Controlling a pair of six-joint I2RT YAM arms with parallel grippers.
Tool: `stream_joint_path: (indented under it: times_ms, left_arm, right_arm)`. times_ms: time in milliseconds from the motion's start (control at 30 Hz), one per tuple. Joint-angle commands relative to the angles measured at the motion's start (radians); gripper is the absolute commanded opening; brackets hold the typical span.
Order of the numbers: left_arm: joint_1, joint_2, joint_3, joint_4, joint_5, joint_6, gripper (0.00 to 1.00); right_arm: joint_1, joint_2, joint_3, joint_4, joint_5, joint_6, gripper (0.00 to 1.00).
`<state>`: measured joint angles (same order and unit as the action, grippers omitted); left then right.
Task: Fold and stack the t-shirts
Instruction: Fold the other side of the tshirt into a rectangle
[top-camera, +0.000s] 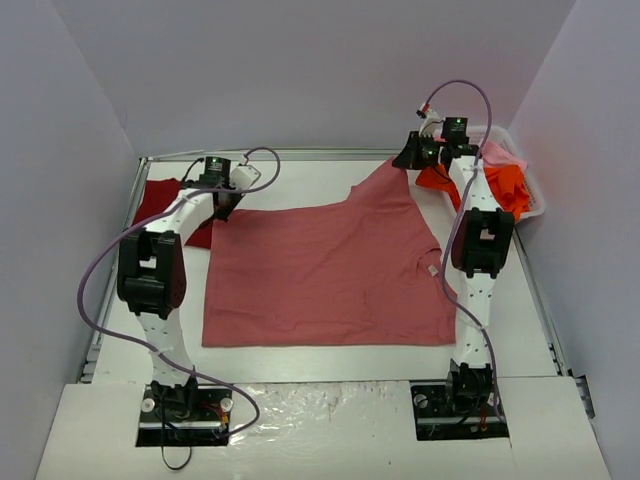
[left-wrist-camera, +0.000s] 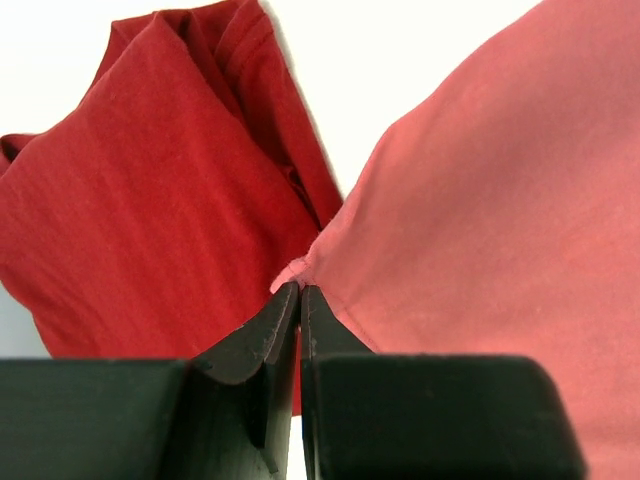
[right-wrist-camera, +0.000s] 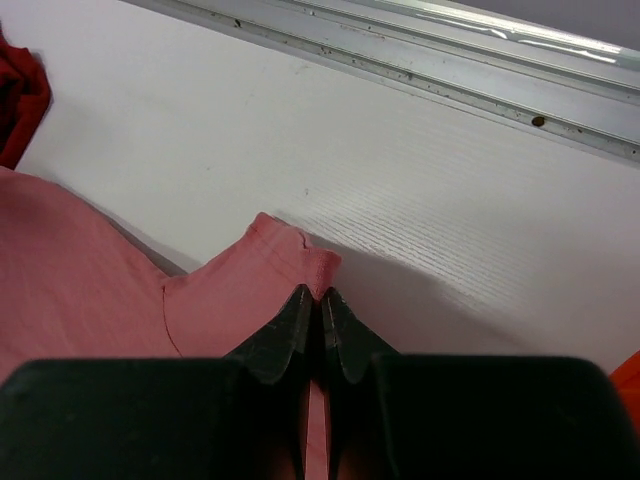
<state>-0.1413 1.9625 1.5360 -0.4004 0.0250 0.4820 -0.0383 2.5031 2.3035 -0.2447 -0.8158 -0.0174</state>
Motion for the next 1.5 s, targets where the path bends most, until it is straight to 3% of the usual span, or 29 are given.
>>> stream_joint_path:
  times_ms: [0,200,733,1000,1467]
  left_arm:
    - [0.017,-0.108,-0.01,-0.009,0.001,-0.013,0.02]
    - [0.026,-0.181,-0.049,-0.029,0.019,-0.002,0.03]
    - [0.049,-0.385,-0.244,-0.038,0.093,0.02,0.02]
    - [0.051,-0.484,-0.338,-0.043,0.13,0.024,0.02]
    - [0.051,-0.66,-0.528,-0.11,0.211,0.088,0.02]
  right_arm:
    - [-0.005,-0.098,-0.013,-0.036,-0.017,-0.03,0.0]
    - [-0.009,-0.159,-0.041,-0.148,-0.062,-0.082,0.0]
    - [-0.06,-0.426,-0.346,-0.41,-0.095,-0.311,0.0]
    - [-0.061,-0.509,-0.423,-0.588,-0.066,-0.446,0.0]
    - [-0.061,-0.728,-0.768,-0.639,0.007,-0.559,0.0]
